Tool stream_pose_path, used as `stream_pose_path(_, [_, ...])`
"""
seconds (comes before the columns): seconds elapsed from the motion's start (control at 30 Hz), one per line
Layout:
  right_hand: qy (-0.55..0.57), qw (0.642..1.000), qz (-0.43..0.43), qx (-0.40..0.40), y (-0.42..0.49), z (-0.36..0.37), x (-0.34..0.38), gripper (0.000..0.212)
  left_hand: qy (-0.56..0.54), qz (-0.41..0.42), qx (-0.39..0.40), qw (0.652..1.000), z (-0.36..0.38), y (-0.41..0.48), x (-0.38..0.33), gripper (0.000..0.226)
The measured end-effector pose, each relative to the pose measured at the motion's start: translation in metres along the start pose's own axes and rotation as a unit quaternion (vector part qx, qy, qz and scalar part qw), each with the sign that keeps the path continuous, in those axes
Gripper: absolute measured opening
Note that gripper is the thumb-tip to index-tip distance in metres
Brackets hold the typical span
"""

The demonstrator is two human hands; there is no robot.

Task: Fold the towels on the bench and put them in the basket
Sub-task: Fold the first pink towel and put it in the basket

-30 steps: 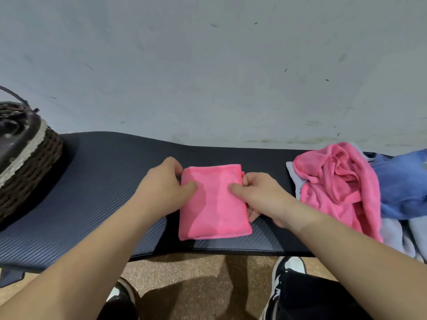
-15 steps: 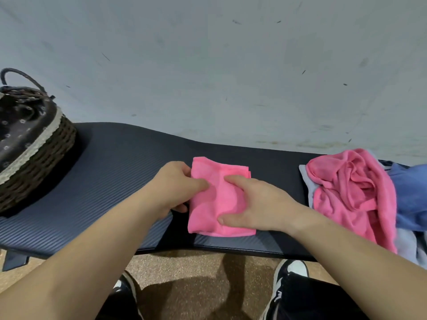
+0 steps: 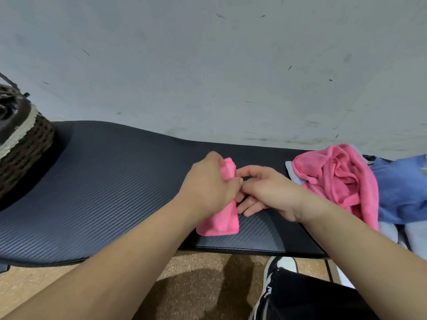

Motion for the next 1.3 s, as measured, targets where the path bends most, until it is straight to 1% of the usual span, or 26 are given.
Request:
stream_pose_path(0.03, [0.013,1.0,0.018,-0.021,0.002,-0.004,-0.004,0.018,0.035,0.013,0.025,0.999,0.008,-0.003,-0.006,0.033])
stream_pose_path(0.07, [0.023,0.999,0.032,-0.036,0.003,-0.006,-0.007,0.017,0.064,0.025,0.054,0.996,0.016,-0.006,-0.011,0.025])
stream_pose_path(0.1, [0.033,0.997,0.045,-0.044,0.004,-0.008,-0.009,0.019,0.078,0.032,0.075,0.994,0.022,-0.008,-0.013,0.016])
stream_pose_path(0.13, [0.041,0.997,0.053,-0.045,0.004,-0.009,-0.01,0.022,0.074,0.029,0.09,0.993,0.026,-0.009,-0.013,0.015])
stream_pose_path(0.2, [0.038,0.997,0.048,-0.043,0.005,-0.007,-0.009,0.03,-0.003,-0.005,0.112,0.994,0.026,-0.011,-0.005,0.02])
stream_pose_path(0.27, [0.017,0.998,0.036,-0.055,0.004,-0.005,-0.007,0.034,-0.09,-0.056,0.096,0.99,0.014,-0.008,0.01,0.04])
stream_pose_path(0.3, [0.006,0.997,0.032,-0.064,0.003,-0.004,-0.005,0.033,-0.094,-0.058,0.073,0.991,0.004,-0.005,0.017,0.043])
stream_pose_path(0.33, [-0.003,0.997,0.028,-0.072,0.004,-0.002,-0.004,0.032,-0.05,-0.036,0.04,0.997,-0.01,0.0,0.022,0.043])
stream_pose_path(0.37, [-0.01,0.996,0.027,-0.079,0.004,-0.001,-0.003,0.03,0.017,-0.006,0.015,1.0,-0.022,0.001,0.026,0.045])
stream_pose_path(0.4, [-0.013,0.996,0.029,-0.083,0.004,0.0,-0.003,0.028,0.066,0.0,0.012,0.998,-0.029,0.0,0.032,0.049])
stream_pose_path(0.43, [-0.011,0.996,0.032,-0.082,0.004,0.002,-0.002,0.027,0.083,-0.019,0.037,0.996,-0.027,-0.004,0.041,0.051])
stream_pose_path(0.5, [0.0,0.996,0.037,-0.076,0.004,0.006,-0.001,0.024,0.028,-0.089,0.113,0.989,-0.012,-0.021,0.052,0.049])
stream_pose_path(0.53, [0.007,0.996,0.04,-0.076,0.003,0.008,-0.001,0.023,-0.009,-0.105,0.132,0.986,-0.005,-0.027,0.054,0.049])
stream_pose_path(0.57, [0.018,0.996,0.044,-0.074,0.003,0.01,-0.002,0.022,-0.035,-0.104,0.131,0.985,-0.001,-0.029,0.052,0.048])
stream_pose_path(0.63, [0.052,0.995,0.066,-0.05,0.001,0.017,-0.005,0.019,-0.084,-0.101,0.102,0.986,-0.01,-0.027,0.049,0.045])
stream_pose_path(0.7, [0.1,0.991,0.086,-0.005,-0.002,0.026,-0.004,0.02,-0.162,-0.125,0.087,0.975,-0.026,-0.024,0.05,0.041])
stream_pose_path(0.77, [0.155,0.984,0.079,0.039,-0.006,0.035,0.006,0.03,-0.22,-0.128,0.102,0.962,-0.046,-0.027,0.05,0.042])
stream_pose_path(0.87, [0.236,0.963,0.059,0.119,-0.018,0.053,0.032,0.052,-0.254,-0.083,0.151,0.952,-0.081,-0.037,0.046,0.05])
stream_pose_path(0.93, [0.243,0.956,0.052,0.158,-0.03,0.068,0.048,0.054,-0.274,-0.085,0.157,0.945,-0.105,-0.042,0.054,0.053])
stream_pose_path(1.0, [0.231,0.958,0.051,0.16,-0.041,0.081,0.058,0.047,-0.253,-0.089,0.116,0.956,-0.129,-0.043,0.071,0.054])
stream_pose_path(1.07, [0.223,0.966,0.04,0.126,-0.049,0.092,0.067,0.035,-0.188,-0.095,0.038,0.977,-0.153,-0.042,0.094,0.06])
stream_pose_path(1.13, [0.23,0.97,0.026,0.076,-0.053,0.101,0.08,0.03,-0.162,-0.124,-0.025,0.979,-0.173,-0.045,0.117,0.074])
stream_pose_path(1.2, [0.276,0.96,0.025,0.045,-0.057,0.113,0.096,0.029,-0.188,-0.169,-0.066,0.965,-0.19,-0.05,0.136,0.088])
stream_pose_path(1.23, [0.306,0.951,0.026,0.041,-0.059,0.122,0.106,0.029,-0.218,-0.2,-0.076,0.952,-0.198,-0.055,0.146,0.087])
stream_pose_path(1.27, [0.339,0.939,0.028,0.043,-0.061,0.132,0.117,0.03,-0.26,-0.241,-0.076,0.932,-0.203,-0.06,0.156,0.083])
stream_pose_path(1.3, [0.372,0.926,0.031,0.051,-0.064,0.144,0.128,0.031,-0.315,-0.285,-0.064,0.903,-0.206,-0.067,0.163,0.08])
Point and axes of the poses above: each hand's wrist, its own y-axis towards the middle knuckle, its own z-axis out of the palm, x = y × z, the point moved 9 cm from there along y, towards the middle knuckle, and after that the axes turned 13 degrees about -x, right-handed, at the moved point
